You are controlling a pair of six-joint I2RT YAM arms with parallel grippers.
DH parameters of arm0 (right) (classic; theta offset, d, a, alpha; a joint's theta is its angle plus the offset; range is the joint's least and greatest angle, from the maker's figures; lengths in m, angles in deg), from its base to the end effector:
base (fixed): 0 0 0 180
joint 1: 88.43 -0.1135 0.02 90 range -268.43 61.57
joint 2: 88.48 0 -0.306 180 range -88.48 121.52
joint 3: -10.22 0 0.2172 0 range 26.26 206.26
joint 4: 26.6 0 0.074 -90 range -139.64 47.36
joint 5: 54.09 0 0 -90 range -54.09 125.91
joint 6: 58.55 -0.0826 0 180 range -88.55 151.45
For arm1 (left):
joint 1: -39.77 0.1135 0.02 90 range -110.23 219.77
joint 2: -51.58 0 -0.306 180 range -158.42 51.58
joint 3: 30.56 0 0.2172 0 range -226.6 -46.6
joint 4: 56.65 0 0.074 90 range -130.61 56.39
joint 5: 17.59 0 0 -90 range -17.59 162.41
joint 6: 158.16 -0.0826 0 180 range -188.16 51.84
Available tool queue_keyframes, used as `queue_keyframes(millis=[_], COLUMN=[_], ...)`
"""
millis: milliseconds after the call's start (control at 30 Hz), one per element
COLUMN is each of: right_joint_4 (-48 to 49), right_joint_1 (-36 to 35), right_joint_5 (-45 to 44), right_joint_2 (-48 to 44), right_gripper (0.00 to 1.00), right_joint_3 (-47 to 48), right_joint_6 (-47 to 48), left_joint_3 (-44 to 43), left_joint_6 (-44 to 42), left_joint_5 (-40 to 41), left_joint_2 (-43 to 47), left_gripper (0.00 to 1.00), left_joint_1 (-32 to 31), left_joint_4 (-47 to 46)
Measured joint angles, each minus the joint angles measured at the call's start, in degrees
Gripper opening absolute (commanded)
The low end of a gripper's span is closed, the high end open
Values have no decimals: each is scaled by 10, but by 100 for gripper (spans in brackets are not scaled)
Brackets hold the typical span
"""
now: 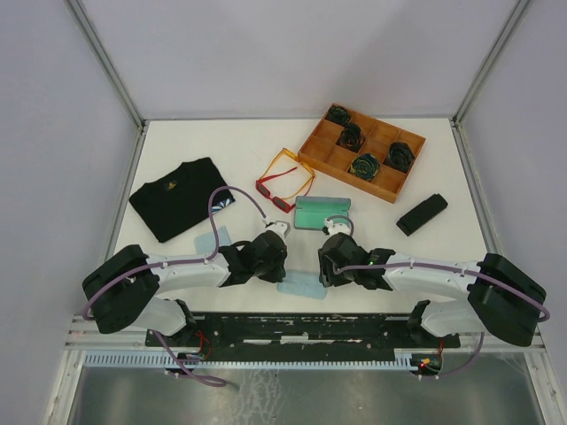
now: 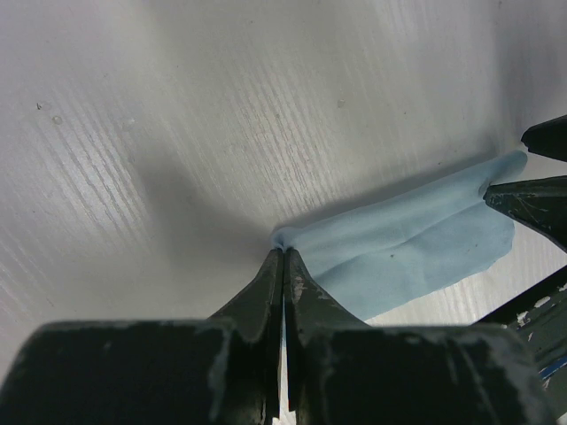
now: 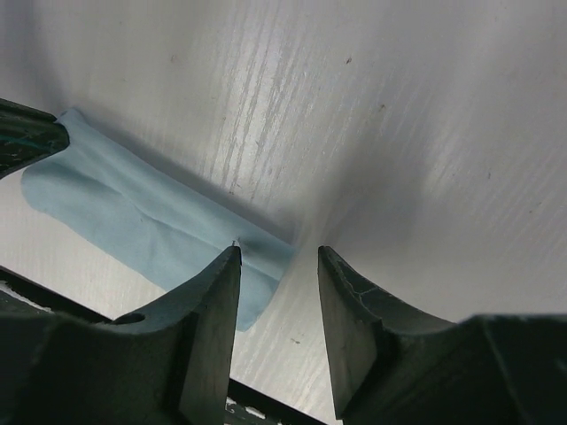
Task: Organize the sunglasses
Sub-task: Pick up the glasses cleaning cloth from the center of the board.
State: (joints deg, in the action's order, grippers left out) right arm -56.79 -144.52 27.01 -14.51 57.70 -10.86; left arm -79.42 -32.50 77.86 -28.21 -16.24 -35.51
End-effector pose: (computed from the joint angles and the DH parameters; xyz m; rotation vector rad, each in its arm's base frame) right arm 0.1308 0.1716 0.1807 -0.2528 2.5984 0.4585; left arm 0.1452 -0.2013 0.1798 0.4112 2.5280 -0.5463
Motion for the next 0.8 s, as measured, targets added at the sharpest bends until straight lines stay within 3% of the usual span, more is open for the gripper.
queue_keyframes(millis=[633, 800], right_joint_4=[23, 33], right_joint_1=[12, 13], right_joint_5=[23, 27], right_joint_2=[13, 20], right_gripper=[40, 31], right_joint_3=[0, 1], right_joint_6=[-12, -14], left_joint_3=[0, 0], left_joint_6=[0, 0], left_joint_5=[0, 0], left_joint_2=[0, 0], left_gripper=[3, 3], left_joint_1=[0, 0], left_joint_4=[0, 0])
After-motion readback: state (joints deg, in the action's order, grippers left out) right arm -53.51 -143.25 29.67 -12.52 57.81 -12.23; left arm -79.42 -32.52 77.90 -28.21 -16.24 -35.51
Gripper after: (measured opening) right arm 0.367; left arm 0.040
